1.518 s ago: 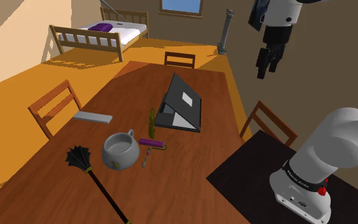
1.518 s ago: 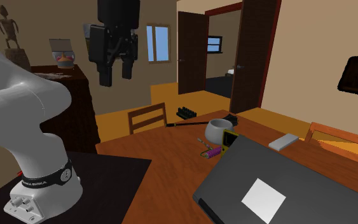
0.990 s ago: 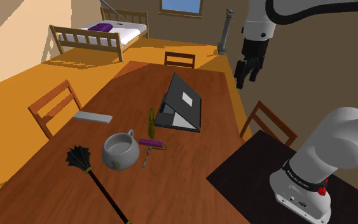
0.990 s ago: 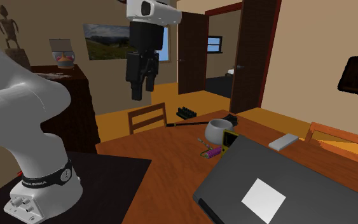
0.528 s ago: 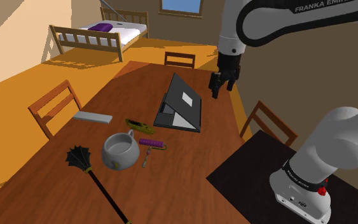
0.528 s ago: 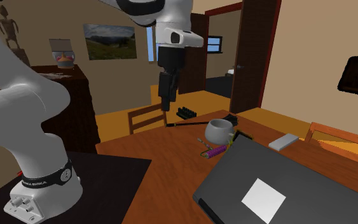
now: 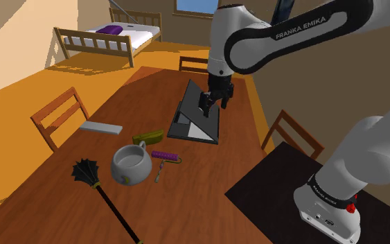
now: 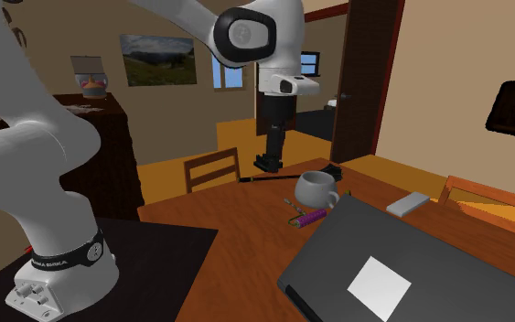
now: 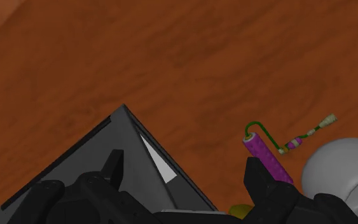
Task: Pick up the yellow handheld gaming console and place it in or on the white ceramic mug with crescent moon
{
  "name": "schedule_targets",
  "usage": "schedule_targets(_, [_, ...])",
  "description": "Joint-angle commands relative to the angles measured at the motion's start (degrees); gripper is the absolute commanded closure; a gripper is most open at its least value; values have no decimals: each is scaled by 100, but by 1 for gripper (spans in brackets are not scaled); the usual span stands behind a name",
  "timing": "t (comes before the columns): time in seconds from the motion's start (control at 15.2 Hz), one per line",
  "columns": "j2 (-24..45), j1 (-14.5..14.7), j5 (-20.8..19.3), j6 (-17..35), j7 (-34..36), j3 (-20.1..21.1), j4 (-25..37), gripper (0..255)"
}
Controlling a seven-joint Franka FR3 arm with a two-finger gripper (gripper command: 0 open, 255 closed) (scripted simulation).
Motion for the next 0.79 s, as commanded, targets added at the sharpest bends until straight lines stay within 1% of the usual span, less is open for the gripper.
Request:
schedule_targets(0.0, [358,25,-124,250,270,142,179,0])
schedule_targets(0.4, [1640,147,-810,824,1150,412,990,0])
schedule_targets(0.73, [2740,431,-1503,1046,1863,408,1895,0])
